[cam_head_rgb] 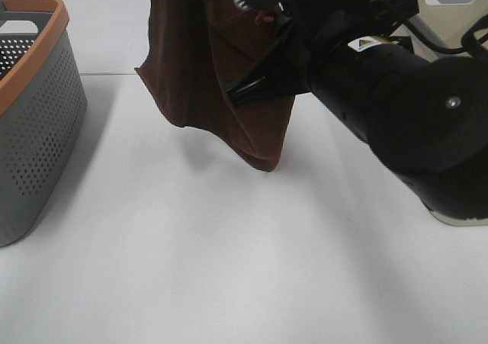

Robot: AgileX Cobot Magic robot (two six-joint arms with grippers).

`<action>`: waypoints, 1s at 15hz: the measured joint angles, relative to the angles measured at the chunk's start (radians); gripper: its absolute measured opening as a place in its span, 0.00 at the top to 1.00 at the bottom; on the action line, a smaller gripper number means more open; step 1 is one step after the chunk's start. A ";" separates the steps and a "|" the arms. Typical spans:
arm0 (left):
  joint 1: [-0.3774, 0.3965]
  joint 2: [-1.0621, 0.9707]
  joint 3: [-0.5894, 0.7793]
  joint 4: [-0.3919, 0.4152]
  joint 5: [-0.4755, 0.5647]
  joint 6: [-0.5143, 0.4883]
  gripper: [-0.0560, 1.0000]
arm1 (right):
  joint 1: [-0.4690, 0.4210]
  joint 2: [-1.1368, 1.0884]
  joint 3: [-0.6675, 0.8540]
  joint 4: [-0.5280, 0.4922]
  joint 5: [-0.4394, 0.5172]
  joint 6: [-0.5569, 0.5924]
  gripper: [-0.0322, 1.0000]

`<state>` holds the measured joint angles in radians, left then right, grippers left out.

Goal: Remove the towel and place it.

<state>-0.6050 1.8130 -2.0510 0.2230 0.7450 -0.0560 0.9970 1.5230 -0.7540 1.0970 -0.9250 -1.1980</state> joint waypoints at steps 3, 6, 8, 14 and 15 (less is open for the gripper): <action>0.060 0.000 0.000 0.015 0.116 -0.016 0.95 | -0.099 -0.010 -0.061 0.021 0.154 0.013 0.97; 0.117 0.001 0.000 0.011 0.216 -0.018 0.95 | -0.244 -0.010 -0.160 0.031 0.483 0.013 0.97; 0.156 0.001 0.000 -0.014 0.247 -0.017 0.95 | -0.343 -0.010 -0.232 0.033 0.726 0.014 0.97; 0.250 0.020 0.000 -0.154 0.281 -0.015 0.95 | -0.609 0.008 -0.416 -0.017 1.129 0.081 0.97; 0.252 0.031 0.000 -0.162 0.281 -0.007 0.95 | -0.634 0.035 -0.447 -0.062 1.199 0.108 0.97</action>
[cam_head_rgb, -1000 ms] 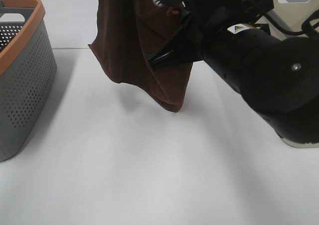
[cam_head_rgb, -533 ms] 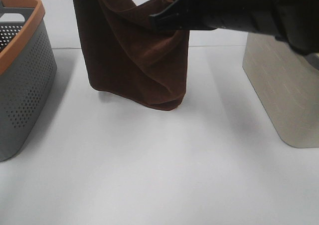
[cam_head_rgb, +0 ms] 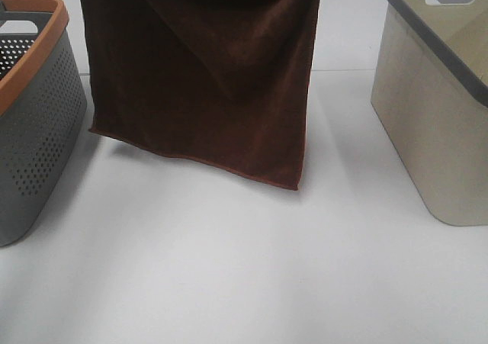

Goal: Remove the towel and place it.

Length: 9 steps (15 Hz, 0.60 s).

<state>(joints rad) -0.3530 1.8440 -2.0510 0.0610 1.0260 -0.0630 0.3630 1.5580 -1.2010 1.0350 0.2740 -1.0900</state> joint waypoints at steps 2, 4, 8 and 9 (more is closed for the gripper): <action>0.000 0.018 0.000 -0.008 0.005 0.006 0.95 | -0.017 0.071 -0.089 -0.236 0.224 0.148 0.97; 0.000 0.018 0.000 -0.008 0.008 0.012 0.95 | -0.017 0.100 -0.139 -0.489 0.317 0.405 0.97; 0.000 0.018 0.000 -0.005 -0.001 0.018 0.95 | -0.017 0.102 -0.198 -0.930 0.205 0.882 0.97; 0.000 0.026 0.000 0.004 -0.014 0.018 0.95 | -0.017 0.102 -0.210 -0.988 0.146 0.936 0.97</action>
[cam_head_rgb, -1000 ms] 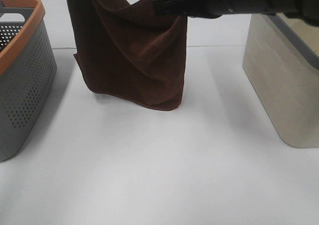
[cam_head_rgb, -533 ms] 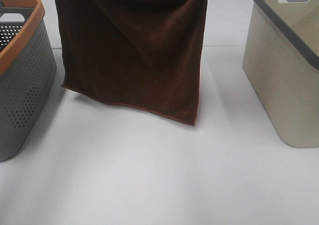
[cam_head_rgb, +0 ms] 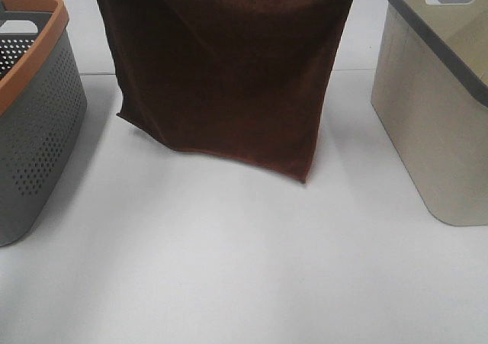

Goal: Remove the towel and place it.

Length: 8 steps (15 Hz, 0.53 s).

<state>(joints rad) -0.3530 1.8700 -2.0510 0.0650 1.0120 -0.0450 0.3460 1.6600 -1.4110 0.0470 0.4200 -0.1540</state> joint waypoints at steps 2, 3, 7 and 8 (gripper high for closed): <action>0.000 0.023 0.000 0.018 -0.047 0.001 0.95 | 0.000 0.007 -0.009 -0.059 -0.114 0.057 0.97; 0.000 0.038 0.000 0.026 -0.089 0.002 0.95 | 0.000 0.022 -0.009 -0.071 -0.180 0.059 0.97; 0.000 0.092 0.000 0.088 -0.362 0.003 0.95 | 0.000 0.120 -0.012 -0.120 -0.433 0.058 0.97; 0.000 0.105 0.000 0.116 -0.423 0.003 0.95 | 0.000 0.148 -0.027 -0.127 -0.475 0.048 0.97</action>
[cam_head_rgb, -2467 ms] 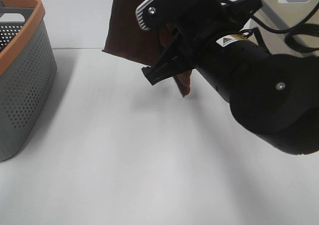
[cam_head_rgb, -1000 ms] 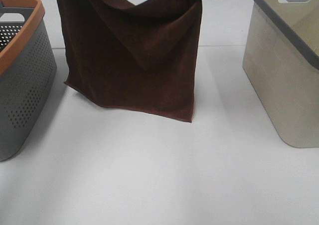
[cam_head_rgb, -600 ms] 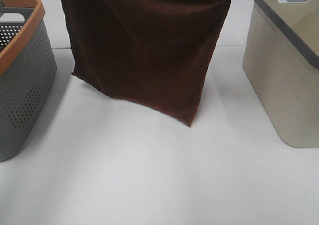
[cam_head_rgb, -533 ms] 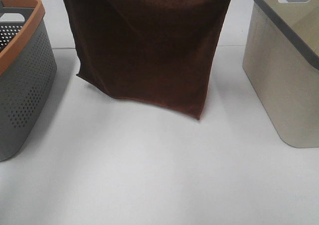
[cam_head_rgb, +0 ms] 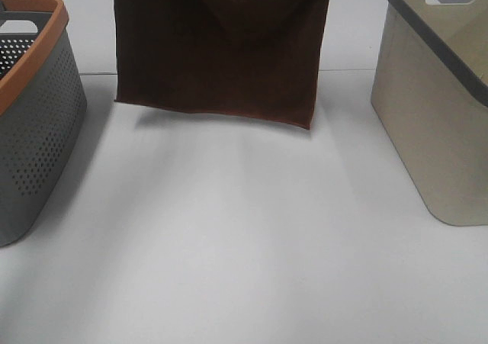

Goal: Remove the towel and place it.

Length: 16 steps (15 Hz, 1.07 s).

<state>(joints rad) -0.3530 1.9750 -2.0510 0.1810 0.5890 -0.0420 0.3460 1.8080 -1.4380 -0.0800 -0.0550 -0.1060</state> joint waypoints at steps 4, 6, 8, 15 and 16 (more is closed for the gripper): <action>0.011 0.063 0.000 0.058 -0.179 -0.011 0.95 | -0.016 0.112 -0.165 -0.010 -0.028 -0.071 0.97; 0.024 0.103 0.000 0.060 -0.194 -0.053 0.95 | -0.045 0.148 -0.237 0.009 -0.019 -0.070 0.97; 0.030 0.127 0.000 0.060 -0.122 -0.072 0.95 | -0.056 0.156 -0.249 0.034 0.064 -0.068 0.97; 0.021 0.131 0.000 -0.123 0.420 -0.032 0.95 | -0.054 0.156 -0.252 0.151 0.590 -0.064 0.97; 0.021 0.131 0.000 -0.167 0.480 -0.008 0.95 | -0.054 0.156 -0.252 0.165 0.654 -0.063 0.97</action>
<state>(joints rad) -0.3320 2.1060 -2.0510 0.0140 1.0690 -0.0500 0.2920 1.9640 -1.6900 0.0850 0.5990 -0.1690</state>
